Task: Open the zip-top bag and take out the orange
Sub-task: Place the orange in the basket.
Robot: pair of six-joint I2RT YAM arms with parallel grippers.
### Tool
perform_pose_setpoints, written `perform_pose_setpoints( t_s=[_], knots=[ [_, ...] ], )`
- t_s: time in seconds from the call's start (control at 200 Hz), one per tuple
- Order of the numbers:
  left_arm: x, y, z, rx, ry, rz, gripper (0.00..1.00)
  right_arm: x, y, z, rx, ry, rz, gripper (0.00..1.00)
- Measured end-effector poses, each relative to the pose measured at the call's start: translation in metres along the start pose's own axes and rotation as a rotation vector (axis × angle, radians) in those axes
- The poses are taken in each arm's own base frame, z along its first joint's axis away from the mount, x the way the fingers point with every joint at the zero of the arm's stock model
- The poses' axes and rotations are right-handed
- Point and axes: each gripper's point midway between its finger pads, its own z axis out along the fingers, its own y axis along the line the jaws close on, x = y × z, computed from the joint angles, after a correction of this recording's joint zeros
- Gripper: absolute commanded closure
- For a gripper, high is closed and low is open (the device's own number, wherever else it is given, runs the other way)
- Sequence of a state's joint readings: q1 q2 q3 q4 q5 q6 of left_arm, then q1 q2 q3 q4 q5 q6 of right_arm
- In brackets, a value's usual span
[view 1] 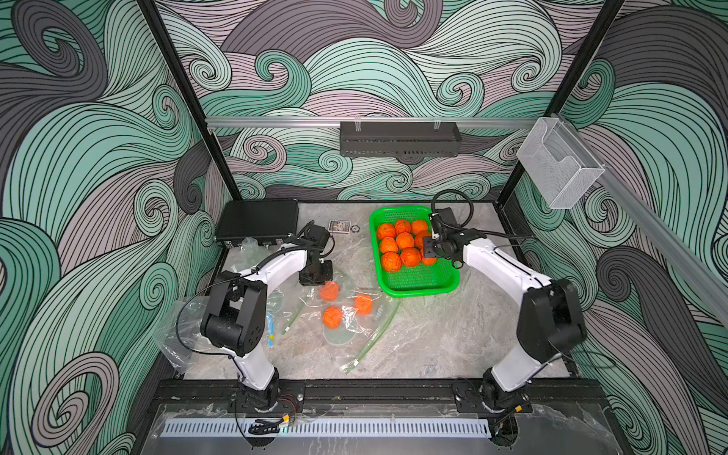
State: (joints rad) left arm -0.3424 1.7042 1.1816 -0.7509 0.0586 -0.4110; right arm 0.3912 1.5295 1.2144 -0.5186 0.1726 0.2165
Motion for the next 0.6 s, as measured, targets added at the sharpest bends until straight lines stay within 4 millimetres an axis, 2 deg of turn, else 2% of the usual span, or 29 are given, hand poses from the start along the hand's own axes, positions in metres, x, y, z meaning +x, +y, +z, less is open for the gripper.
perform_pose_setpoints(
  t_s=[0.1, 0.205, 0.305, 0.385, 0.465, 0.53, 0.6],
  knots=[
    [0.001, 0.000, 0.000, 0.001, 0.003, 0.000, 1.00, 0.021, 0.029, -0.039, -0.117, -0.046, -0.054, 0.61],
    [0.001, 0.000, 0.000, 0.000, 0.005, 0.000, 1.00, 0.063, 0.067, -0.071, -0.273, -0.053, -0.150, 0.76],
    [0.001, 0.000, 0.000, 0.000, 0.010, 0.000, 1.00, 0.110, 0.098, -0.092, -0.424, -0.047, -0.252, 0.89],
    [0.000, -0.001, 0.000, 0.001, 0.012, 0.000, 1.00, 0.148, 0.122, -0.107, -0.544, -0.033, -0.346, 0.90],
    [0.000, -0.001, 0.000, 0.001, 0.014, 0.000, 1.00, 0.177, 0.147, -0.120, -0.644, -0.030, -0.449, 0.90],
    [0.000, -0.001, 0.000, 0.001, 0.014, 0.000, 1.00, 0.189, 0.162, -0.125, -0.691, -0.024, -0.503, 0.91],
    [0.000, -0.001, 0.000, 0.001, 0.014, 0.001, 1.00, 0.198, 0.175, -0.119, -0.701, -0.008, -0.541, 0.91]
  ],
)
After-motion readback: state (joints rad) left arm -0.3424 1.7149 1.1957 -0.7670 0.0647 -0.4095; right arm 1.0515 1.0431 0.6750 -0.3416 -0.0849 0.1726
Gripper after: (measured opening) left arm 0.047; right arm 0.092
